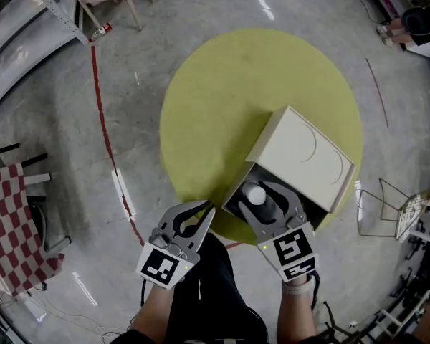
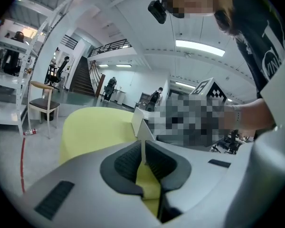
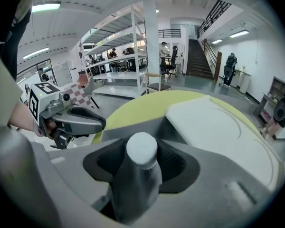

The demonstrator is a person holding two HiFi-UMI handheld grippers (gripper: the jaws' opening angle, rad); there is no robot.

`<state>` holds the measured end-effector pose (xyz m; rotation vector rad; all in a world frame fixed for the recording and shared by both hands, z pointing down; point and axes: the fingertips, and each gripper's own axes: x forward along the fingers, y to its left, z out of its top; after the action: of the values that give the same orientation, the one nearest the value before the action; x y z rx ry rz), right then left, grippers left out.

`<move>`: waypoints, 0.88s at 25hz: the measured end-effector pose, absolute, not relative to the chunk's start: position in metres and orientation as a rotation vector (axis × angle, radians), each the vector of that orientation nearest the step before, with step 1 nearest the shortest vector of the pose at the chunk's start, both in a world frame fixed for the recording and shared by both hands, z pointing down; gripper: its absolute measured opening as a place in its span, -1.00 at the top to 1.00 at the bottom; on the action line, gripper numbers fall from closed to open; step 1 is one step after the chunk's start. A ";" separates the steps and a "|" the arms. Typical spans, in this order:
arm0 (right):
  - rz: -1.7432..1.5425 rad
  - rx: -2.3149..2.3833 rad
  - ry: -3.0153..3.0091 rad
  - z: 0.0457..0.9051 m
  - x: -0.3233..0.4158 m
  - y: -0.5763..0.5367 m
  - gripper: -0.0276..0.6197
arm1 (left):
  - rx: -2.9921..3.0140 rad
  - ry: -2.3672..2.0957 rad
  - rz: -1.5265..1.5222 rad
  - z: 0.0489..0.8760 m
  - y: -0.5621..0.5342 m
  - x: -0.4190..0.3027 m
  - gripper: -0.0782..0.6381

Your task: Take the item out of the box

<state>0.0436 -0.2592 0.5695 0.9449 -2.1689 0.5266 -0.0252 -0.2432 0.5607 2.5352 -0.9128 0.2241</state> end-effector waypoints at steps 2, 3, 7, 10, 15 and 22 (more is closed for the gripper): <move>0.529 0.951 -2.163 0.571 0.044 -0.262 0.28 | 2.529 -0.914 0.221 0.563 -0.244 -0.025 0.70; 0.527 0.954 -2.162 0.571 0.044 -0.263 0.29 | 2.527 -0.915 0.221 0.563 -0.244 -0.026 0.70; 0.521 0.969 -2.159 0.572 0.047 -0.261 0.34 | 2.509 -0.923 0.211 0.565 -0.241 -0.026 0.70; 0.515 0.974 -2.159 0.572 0.048 -0.259 0.36 | 2.519 -0.925 0.207 0.564 -0.240 -0.027 0.70; 0.502 1.003 -2.166 0.567 0.053 -0.254 0.36 | 2.523 -0.935 0.207 0.560 -0.236 -0.027 0.70; 0.505 1.061 -2.187 0.548 0.061 -0.251 0.36 | 2.534 -0.933 0.204 0.548 -0.233 -0.026 0.70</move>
<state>0.0609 -0.2505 0.5484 1.0613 -2.1871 0.5048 -0.0264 -0.2325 0.5477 2.5343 -0.9326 0.2042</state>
